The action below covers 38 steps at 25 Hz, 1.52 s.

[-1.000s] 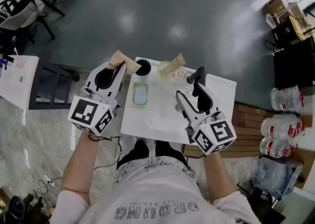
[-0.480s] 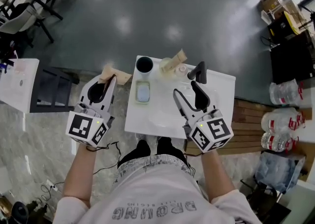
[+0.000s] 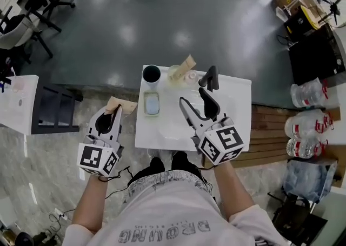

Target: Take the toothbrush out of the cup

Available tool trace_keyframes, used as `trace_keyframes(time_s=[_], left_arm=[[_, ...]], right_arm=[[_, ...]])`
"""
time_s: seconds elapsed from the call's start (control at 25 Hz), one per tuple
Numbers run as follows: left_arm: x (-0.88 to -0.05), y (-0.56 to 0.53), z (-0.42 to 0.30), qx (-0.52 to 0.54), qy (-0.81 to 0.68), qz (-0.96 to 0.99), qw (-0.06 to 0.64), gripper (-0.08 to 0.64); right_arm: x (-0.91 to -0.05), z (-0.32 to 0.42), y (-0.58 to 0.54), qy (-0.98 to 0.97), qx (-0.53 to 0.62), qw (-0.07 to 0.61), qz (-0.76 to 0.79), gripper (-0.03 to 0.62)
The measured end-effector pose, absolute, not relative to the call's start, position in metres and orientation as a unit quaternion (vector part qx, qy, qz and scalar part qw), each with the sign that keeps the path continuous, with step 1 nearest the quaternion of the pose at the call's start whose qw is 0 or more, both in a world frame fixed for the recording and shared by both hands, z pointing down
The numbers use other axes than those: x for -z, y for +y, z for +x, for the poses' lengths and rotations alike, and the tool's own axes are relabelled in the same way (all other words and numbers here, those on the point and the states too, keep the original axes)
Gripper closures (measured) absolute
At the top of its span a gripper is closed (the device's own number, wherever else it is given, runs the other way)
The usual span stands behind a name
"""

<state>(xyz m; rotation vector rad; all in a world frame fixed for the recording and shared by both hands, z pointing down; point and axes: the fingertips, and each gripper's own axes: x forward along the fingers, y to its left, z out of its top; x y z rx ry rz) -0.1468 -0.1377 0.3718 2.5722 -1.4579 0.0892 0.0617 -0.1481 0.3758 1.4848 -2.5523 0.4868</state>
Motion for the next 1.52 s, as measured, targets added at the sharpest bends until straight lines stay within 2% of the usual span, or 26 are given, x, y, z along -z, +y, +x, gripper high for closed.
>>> trace_keyframes(time_s=[0.76, 1.52], left_arm=[[-0.372, -0.155, -0.135, -0.055, -0.485, 0.869, 0.087, 0.499], [-0.392, -0.19, -0.139, -0.085, -0.513, 0.848, 0.108, 0.499]], right_arm=[[-0.412, 0.073, -0.196, -0.826, -0.184, 0.064, 0.529, 0.31], [-0.486, 0.089, -0.271, -0.782, -0.257, 0.076, 0.563, 0.31]])
